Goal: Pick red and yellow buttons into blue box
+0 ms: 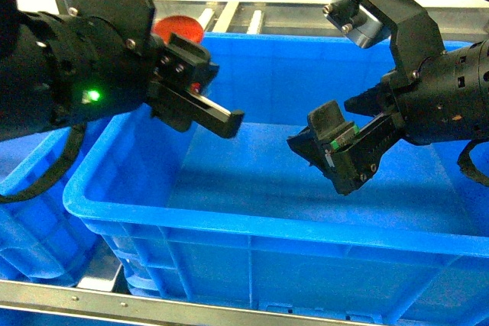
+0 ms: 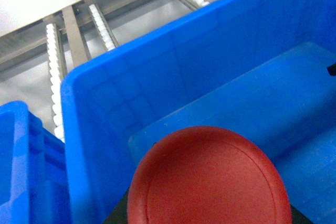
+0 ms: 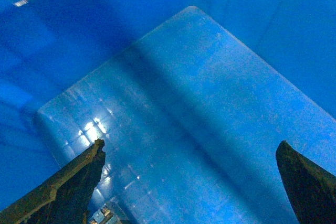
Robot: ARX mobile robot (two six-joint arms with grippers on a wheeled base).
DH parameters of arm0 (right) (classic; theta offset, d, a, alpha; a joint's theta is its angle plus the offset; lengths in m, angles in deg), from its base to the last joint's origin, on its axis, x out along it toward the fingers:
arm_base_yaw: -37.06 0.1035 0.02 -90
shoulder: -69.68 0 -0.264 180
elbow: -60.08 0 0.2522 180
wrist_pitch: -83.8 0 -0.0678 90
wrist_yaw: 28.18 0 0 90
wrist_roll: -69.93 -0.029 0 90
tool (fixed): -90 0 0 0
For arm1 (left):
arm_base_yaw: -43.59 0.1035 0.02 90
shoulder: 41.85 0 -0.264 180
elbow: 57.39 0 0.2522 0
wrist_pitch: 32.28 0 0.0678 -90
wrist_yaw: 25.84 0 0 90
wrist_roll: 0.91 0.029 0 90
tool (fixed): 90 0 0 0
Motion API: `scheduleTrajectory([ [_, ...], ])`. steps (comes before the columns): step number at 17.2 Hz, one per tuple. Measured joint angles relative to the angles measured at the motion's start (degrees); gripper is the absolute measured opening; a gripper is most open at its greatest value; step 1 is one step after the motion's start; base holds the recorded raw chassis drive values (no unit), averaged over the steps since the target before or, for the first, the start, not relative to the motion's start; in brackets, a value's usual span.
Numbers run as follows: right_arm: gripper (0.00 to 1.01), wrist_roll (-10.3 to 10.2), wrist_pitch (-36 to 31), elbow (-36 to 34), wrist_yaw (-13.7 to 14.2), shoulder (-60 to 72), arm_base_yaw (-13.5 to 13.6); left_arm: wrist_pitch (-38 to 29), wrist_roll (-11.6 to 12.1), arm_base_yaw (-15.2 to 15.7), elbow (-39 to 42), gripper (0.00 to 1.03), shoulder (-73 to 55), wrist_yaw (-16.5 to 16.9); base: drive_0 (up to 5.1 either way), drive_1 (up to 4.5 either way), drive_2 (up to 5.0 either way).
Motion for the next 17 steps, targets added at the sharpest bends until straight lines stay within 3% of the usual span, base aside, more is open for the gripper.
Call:
scheduleTrajectory([
  [1,0.98,0.00,0.00,0.00,0.00,0.00,0.00,0.00,0.68,-1.14,-0.61,0.25,-1.49,-1.27,0.0,0.00,0.0],
  [8,0.98,0.00,0.00,0.00,0.02,0.00,0.00,-0.79,1.86,-1.40,-0.61,0.99,-1.14,-1.75,0.0,0.00,0.0],
  [17,0.98,0.02,0.00,0.00,0.02,0.00,0.00,-0.79,1.95,-1.40,-0.61,0.98,-1.14,-1.77,0.0,0.00,0.0],
])
